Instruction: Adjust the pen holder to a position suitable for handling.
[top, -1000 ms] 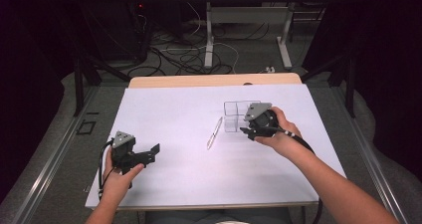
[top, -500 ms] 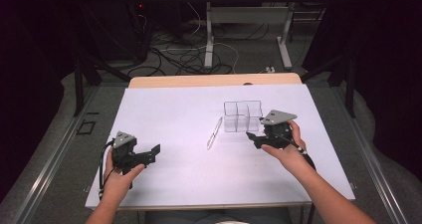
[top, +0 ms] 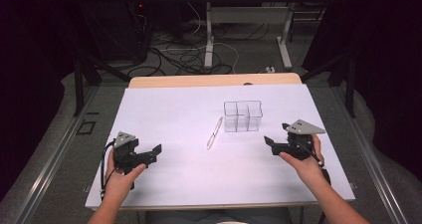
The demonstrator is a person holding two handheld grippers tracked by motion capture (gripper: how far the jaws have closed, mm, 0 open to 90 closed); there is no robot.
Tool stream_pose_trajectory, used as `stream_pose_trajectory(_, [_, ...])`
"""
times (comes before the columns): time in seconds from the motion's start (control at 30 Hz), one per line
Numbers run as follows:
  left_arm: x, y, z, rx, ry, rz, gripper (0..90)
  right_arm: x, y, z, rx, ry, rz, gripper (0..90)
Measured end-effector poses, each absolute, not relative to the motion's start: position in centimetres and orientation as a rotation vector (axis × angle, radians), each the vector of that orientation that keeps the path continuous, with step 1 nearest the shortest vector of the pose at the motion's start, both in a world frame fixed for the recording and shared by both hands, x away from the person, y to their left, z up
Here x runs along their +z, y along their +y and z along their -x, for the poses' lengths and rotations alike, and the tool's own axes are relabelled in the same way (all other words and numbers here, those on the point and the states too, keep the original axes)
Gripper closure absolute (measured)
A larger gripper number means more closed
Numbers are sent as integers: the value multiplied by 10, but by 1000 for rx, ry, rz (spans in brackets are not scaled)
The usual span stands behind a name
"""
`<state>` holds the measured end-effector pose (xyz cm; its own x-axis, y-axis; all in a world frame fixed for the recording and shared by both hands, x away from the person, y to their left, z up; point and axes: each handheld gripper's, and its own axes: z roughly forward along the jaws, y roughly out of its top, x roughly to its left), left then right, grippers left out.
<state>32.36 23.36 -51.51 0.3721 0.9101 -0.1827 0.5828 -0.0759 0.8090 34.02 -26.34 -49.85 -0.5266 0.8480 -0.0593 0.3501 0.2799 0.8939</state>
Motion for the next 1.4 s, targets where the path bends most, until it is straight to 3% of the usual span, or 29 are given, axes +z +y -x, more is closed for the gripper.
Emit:
stream_pose_trajectory(0.4, [-516, 226, -325, 463, 1324, -1782, 109, -510, -294, -346, 1233, 1922, -1234, 145])
stream_pose_trajectory(0.77, [-514, 226, -326, 404, 1369, -1701, 161, -514, -299, -350, 1222, 1935, -1250, 0])
stream_pose_trajectory(1.4, [-506, 220, -326, 412, 1304, -1725, 185, -520, -303, -349, 1203, 1945, -1278, 0])
